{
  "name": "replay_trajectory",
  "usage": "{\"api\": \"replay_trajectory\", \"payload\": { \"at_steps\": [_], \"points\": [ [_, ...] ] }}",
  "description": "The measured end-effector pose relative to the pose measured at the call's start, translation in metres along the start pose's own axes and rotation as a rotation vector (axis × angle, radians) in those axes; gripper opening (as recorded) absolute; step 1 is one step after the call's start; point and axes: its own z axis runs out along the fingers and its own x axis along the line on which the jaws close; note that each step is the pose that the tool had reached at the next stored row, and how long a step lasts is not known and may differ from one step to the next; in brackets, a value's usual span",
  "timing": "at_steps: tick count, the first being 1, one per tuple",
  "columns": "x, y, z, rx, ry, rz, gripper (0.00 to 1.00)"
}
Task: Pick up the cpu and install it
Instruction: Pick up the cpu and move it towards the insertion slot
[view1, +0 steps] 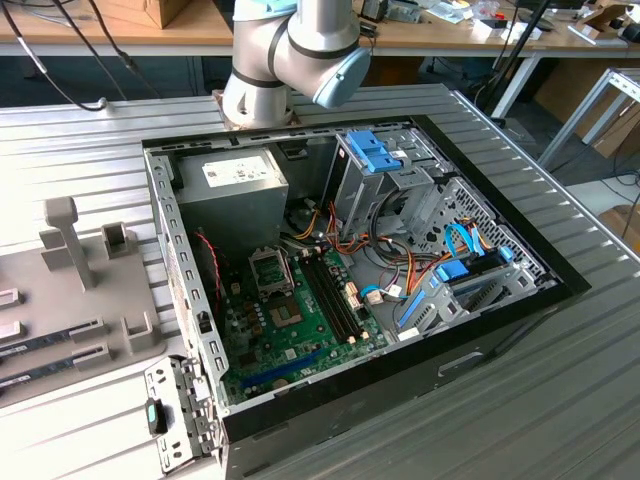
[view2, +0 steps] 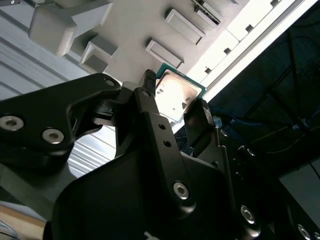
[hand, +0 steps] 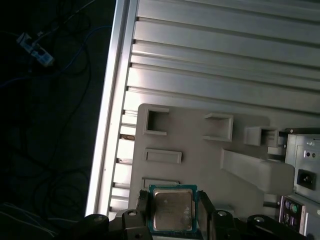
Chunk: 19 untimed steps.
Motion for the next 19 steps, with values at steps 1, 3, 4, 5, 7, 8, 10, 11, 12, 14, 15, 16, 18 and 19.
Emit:
{"api": "replay_trajectory", "payload": {
  "at_steps": [1, 3, 4, 5, 7, 8, 10, 11, 12, 14, 15, 16, 18, 19],
  "points": [
    [0.0, 0.0, -0.0013, -0.0001, -0.0001, 0.0, 0.47],
    [-0.0001, 0.0001, -0.0026, 0.0, 0.0, 0.0, 0.47],
    [-0.0001, 0.0001, -0.0033, 0.0, 0.0, 0.0, 0.47],
    [-0.0001, 0.0001, -0.0038, 0.0, 0.0, 0.0, 0.47],
    [-0.0002, 0.0002, -0.0056, 0.0, 0.0, 0.0, 0.47],
    [-0.0002, 0.0003, -0.0074, 0.0, 0.0, 0.0, 0.47],
    [-0.0003, 0.0003, -0.0095, 0.0, 0.0, 0.0, 0.47],
    [-0.0003, 0.0004, -0.0109, 0.0, 0.0, 0.0, 0.47],
    [-0.0004, 0.0004, -0.0123, 0.0, 0.0, 0.0, 0.47],
    [-0.0005, 0.0005, -0.0144, 0.0, 0.0, 0.0, 0.47],
    [-0.0005, 0.0006, -0.0164, 0.0, 0.0, 0.0, 0.47],
    [-0.0006, 0.0007, -0.0178, 0.0, 0.0, 0.0, 0.47],
    [-0.0006, 0.0007, -0.0201, 0.0, 0.0, 0.0, 0.47],
    [-0.0007, 0.0008, -0.0215, 0.0, 0.0001, 0.0, 0.47]
  ]
}}
